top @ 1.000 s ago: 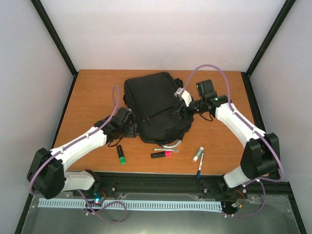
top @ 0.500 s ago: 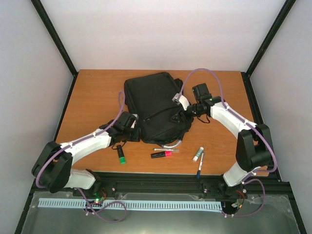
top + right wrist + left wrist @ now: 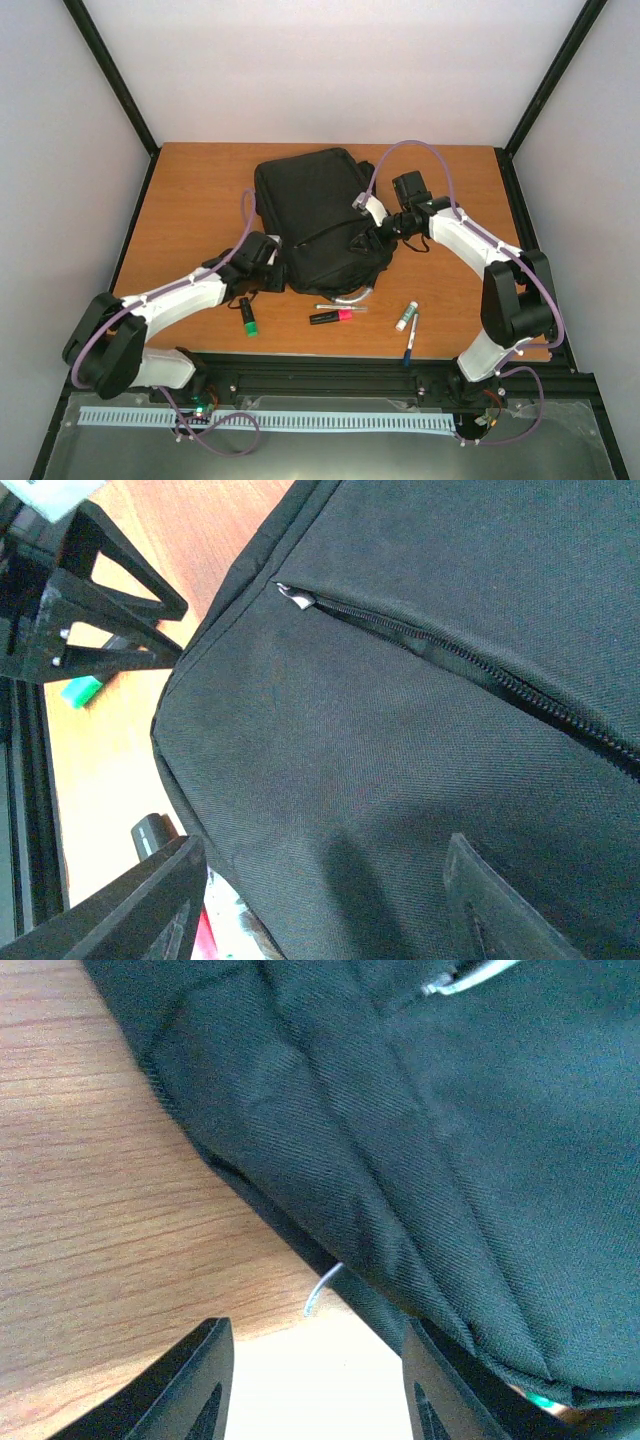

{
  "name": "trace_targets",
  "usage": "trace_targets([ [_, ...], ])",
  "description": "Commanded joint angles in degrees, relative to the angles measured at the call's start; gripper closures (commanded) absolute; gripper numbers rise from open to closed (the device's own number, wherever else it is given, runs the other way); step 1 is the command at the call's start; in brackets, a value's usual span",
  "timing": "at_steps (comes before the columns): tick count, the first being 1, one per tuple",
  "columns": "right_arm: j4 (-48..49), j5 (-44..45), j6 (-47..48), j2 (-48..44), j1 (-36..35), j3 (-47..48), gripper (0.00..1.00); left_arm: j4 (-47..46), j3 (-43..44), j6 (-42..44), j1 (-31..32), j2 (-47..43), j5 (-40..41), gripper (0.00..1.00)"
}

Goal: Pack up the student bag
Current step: Zip the student bag at the center of the board.

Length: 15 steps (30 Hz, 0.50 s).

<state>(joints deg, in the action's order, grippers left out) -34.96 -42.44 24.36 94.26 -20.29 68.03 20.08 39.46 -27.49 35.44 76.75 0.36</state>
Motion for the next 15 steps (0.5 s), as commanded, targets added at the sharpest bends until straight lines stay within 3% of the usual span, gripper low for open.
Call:
trace_targets([
  [1, -0.35, -1.07, 0.15, 0.66, -0.42, 1.57, 0.33, 0.55, -0.99, -4.28, 0.26, -4.64, 8.01, 0.49],
  [5, -0.38, -0.86, 0.46, 0.53, -0.33, 1.64, 0.33, -1.75, -3.62, -2.65, 0.26, -7.47, 5.55, 0.52],
  [15, -0.81, -0.98, 0.20, 0.65, -0.30, 1.93, 0.33, -5.92, -3.08, -0.47, 0.31, -1.92, -0.11, 0.55],
])
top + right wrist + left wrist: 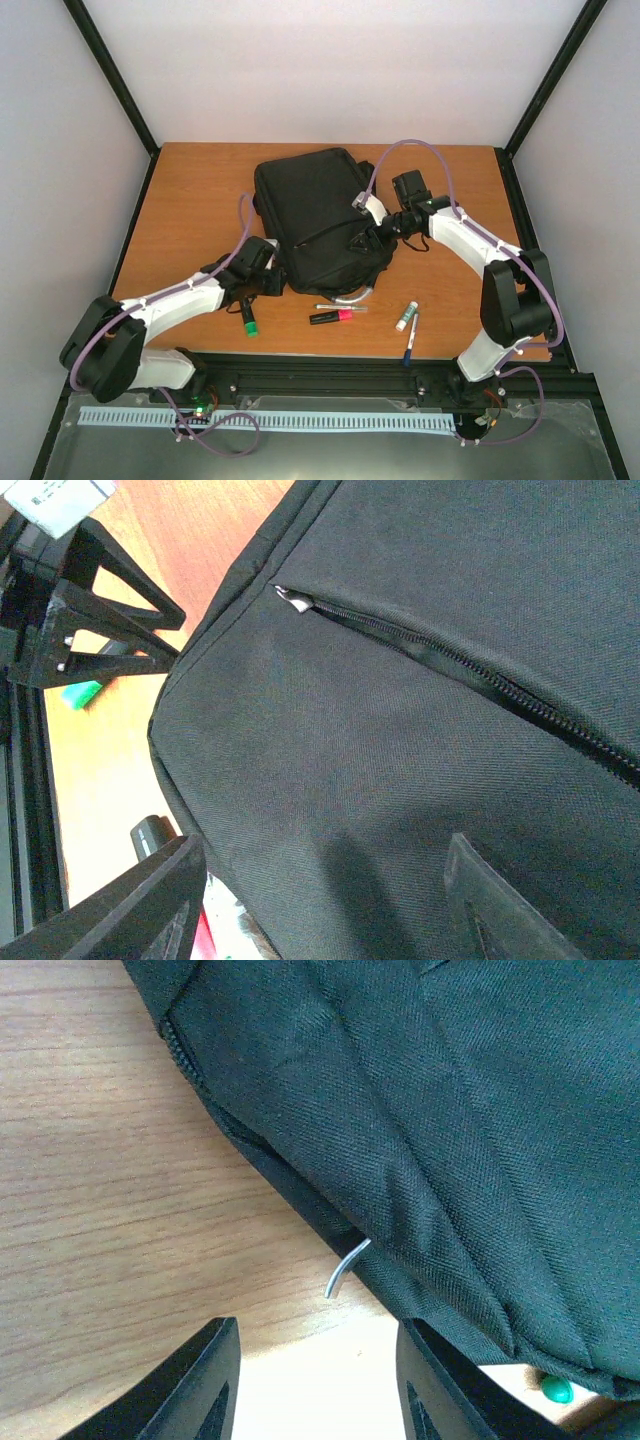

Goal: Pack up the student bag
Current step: Zip the student bag at the center of the board.

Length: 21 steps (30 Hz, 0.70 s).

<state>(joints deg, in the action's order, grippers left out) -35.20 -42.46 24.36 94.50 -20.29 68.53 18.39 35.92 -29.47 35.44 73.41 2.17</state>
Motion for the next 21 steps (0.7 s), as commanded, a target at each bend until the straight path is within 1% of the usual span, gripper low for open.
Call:
trace_targets([
  [1, -0.57, -0.96, 0.22, 0.36, -0.38, 1.43, 0.33, -5.00, 0.31, 1.74, 0.31, 1.59, -2.04, 0.56],
  [6, -0.65, -0.79, 0.32, 0.42, -0.36, 1.42, 0.33, -6.73, 1.13, 3.32, 0.25, 3.73, -3.02, 0.60],
  [8, -0.76, -0.80, 0.40, 0.59, -0.36, 1.54, 0.33, -7.86, 1.40, 3.74, 0.30, 4.99, -3.89, 0.65],
  [13, -1.08, -0.86, 0.40, 0.75, -0.36, 1.60, 0.33, -7.82, 3.01, 4.07, 0.32, 7.36, -3.42, 0.70],
  [18, -1.04, -0.63, 0.57, 0.90, -0.36, 1.61, 0.33, -7.98, 2.47, 4.29, 0.32, 6.93, -2.86, 0.82],
  [21, -1.01, -0.47, 0.56, 1.40, -0.34, 1.60, 0.33, -7.59, 2.31, 5.17, 0.32, 6.73, -3.44, 0.95],
])
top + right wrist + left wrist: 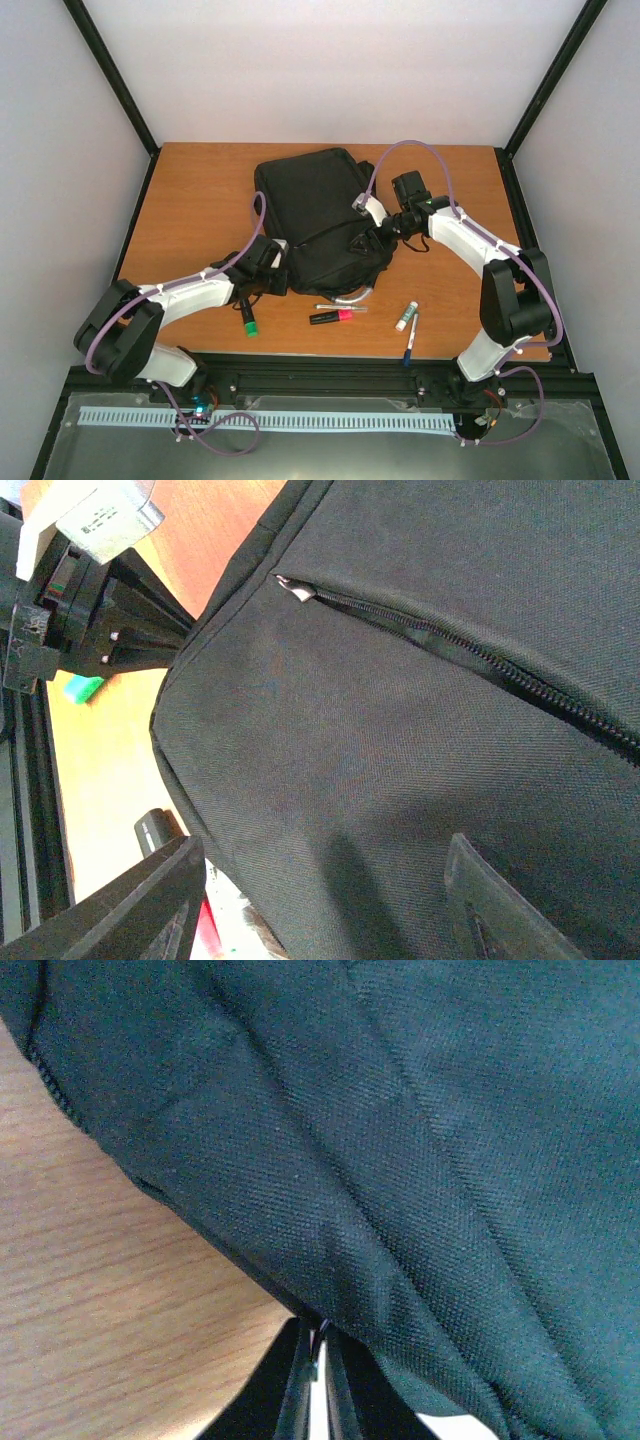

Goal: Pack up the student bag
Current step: Zip the student bag at the center of the board.

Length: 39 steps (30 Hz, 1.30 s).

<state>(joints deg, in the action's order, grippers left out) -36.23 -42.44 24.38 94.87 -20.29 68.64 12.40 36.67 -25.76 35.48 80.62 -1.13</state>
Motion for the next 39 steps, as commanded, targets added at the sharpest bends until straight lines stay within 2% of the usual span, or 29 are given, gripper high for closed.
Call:
trace_targets([
  [1, 0.01, -0.34, 0.33, 1.21, -0.35, 1.49, 0.33, -1.26, 1.49, 1.31, 0.29, -0.62, -0.45, 0.98],
  [6, 1.33, 1.74, -2.03, 3.67, -0.36, 1.24, 0.33, 0.79, 0.10, -1.94, 0.29, -2.78, -0.26, 0.99],
  [12, 1.99, 4.85, -4.89, 7.73, -0.35, 1.87, 0.35, 3.00, -0.01, -1.41, 2.19, -4.00, -1.64, 0.99],
  [24, 2.79, 5.69, -6.22, 10.74, -0.34, 2.09, 0.37, 6.34, 6.94, -1.45, 15.43, 3.76, 0.62, 0.99],
  [32, 2.72, 5.96, -6.54, 11.52, -0.10, 2.48, 0.37, 2.25, 11.07, 1.01, 17.25, 5.42, -1.88, 0.99],
  [39, 2.70, 5.98, -6.89, 10.81, 1.33, 2.80, 0.37, 0.44, 19.12, 3.81, 17.61, 14.26, -5.70, 0.99],
])
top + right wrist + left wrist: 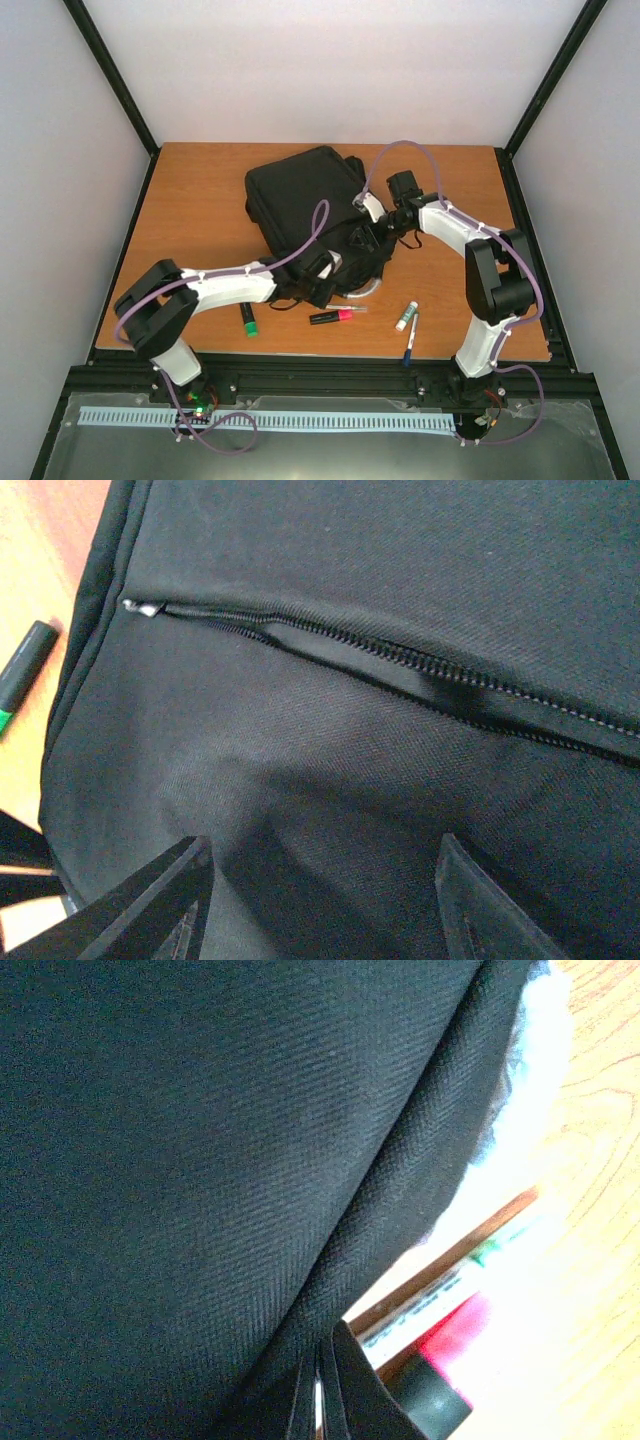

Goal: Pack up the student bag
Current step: Zip the student bag at the center of the board.

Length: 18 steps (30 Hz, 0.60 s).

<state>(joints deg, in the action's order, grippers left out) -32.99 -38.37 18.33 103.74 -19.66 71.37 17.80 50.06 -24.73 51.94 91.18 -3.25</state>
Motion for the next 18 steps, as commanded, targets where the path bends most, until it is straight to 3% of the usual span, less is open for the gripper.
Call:
trace_targets([
  [1, -0.50, 1.90, -0.90, 1.78, 0.91, 0.01, 0.37, -5.46, 6.67, 2.99, 1.40, 4.74, -3.79, 0.99],
  [13, -1.52, 3.81, -1.47, -4.99, 9.40, 0.72, 0.36, -6.21, 19.71, 4.57, 1.76, 16.44, -4.12, 0.99],
  [15, -2.19, 4.45, -1.36, -6.90, 11.03, 0.65, 0.35, -4.50, 21.75, 4.48, 1.75, 17.46, -4.09, 0.94],
  [18, -4.31, 6.53, 0.41, -10.08, 12.41, 0.34, 0.34, 0.26, 25.28, 4.55, 1.71, 18.56, -4.20, 0.77],
])
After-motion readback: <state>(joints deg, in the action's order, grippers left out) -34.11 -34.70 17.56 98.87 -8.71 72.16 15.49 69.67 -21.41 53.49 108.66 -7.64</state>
